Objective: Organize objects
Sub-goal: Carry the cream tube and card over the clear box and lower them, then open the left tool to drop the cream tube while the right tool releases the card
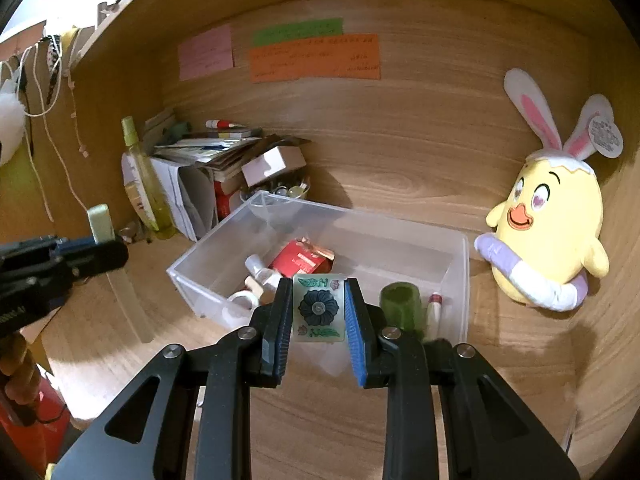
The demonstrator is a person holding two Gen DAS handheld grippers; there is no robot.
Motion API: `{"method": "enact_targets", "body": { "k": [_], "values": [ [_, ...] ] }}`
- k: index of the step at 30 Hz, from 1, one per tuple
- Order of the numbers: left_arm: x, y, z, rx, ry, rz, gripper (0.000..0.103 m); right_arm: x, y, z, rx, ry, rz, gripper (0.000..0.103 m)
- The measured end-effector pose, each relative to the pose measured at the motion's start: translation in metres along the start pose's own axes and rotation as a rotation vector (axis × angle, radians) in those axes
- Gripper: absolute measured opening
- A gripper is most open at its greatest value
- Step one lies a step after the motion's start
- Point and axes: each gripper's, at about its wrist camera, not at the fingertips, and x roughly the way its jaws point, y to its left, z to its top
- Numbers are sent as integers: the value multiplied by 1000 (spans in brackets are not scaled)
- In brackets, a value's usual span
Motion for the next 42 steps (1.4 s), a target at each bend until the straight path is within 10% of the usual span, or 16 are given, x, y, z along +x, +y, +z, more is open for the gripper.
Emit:
{"method": "enact_targets", "body": {
  "k": [32,42],
  "values": [
    [122,4,18,-103,178,-59,15,37,0,-1,-34,82,-34,33],
    [102,12,16,-90,131,12,55,22,9,-3,-53,49,-55,50]
  ]
}}
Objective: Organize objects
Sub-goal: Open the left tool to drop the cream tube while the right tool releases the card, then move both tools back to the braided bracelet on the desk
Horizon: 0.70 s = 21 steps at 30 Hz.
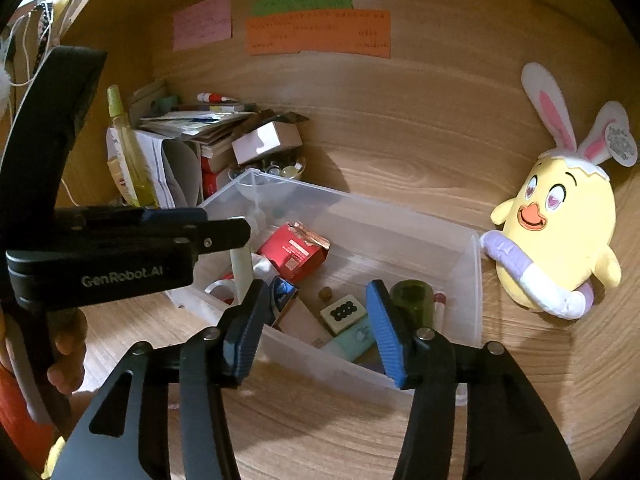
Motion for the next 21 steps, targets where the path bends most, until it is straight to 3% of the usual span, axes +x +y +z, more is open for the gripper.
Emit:
{"method": "enact_targets", "body": {
  "k": [6,14,17,21],
  "values": [
    [-17,1,-1,18,-31,29,66,-9,6,-3,-8,-11,-1,55],
    [-38,3,-15,49,-46,69,71,-19,15,-12,-14,-15,10,60],
    [-46,8,-23,49,-49,78,80,-23,18,-16,-17,-13,12,60],
    [-57,13,-35,61,-52,93,81,-25,22,-22,-14,-6,18,61]
  ]
}}
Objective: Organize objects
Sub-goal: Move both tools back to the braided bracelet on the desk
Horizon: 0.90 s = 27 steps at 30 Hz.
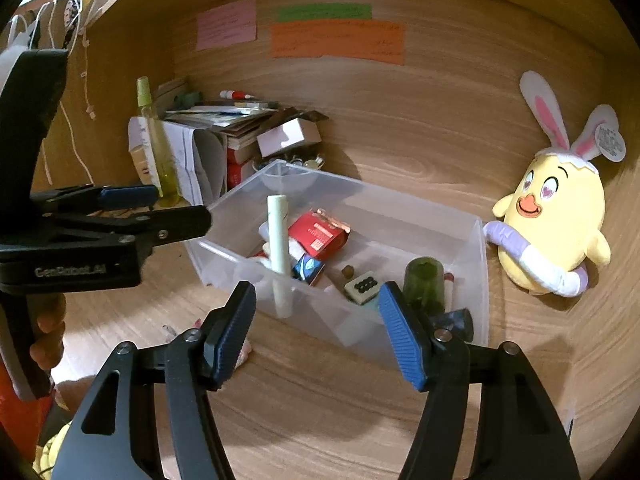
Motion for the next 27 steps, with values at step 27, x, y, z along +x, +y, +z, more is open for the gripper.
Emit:
{"method": "enact_targets", "body": {
  "k": [27],
  "values": [
    [21,38,-81,11,195,13,81,74,48,-35,-86,229,36,54]
  ]
}}
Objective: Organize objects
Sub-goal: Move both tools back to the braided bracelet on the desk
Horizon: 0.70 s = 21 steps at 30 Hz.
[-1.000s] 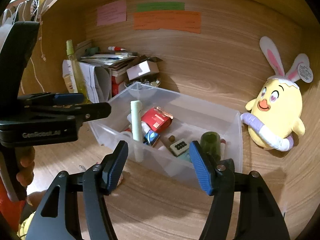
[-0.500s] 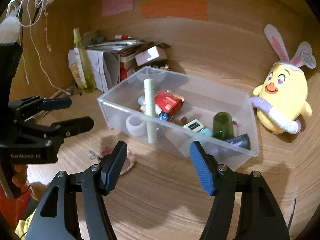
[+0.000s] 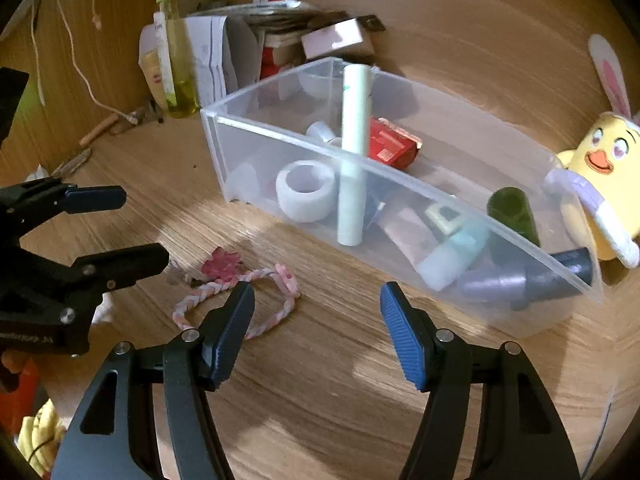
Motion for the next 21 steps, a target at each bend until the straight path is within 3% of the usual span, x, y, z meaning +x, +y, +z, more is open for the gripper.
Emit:
{"method": "enact_targets", "body": {
  "k": [6,8,21],
  "values": [
    [1,0,1,-2,-8,-20,81,8,10,5,-41,13,20,17],
    [3,-3,2,8,1,-20,81,5,12,4,-49,12,27,12],
    [22,-38,12,87,44,-43,81,-37,-25,-25,18,-29,-21,11]
  ]
}}
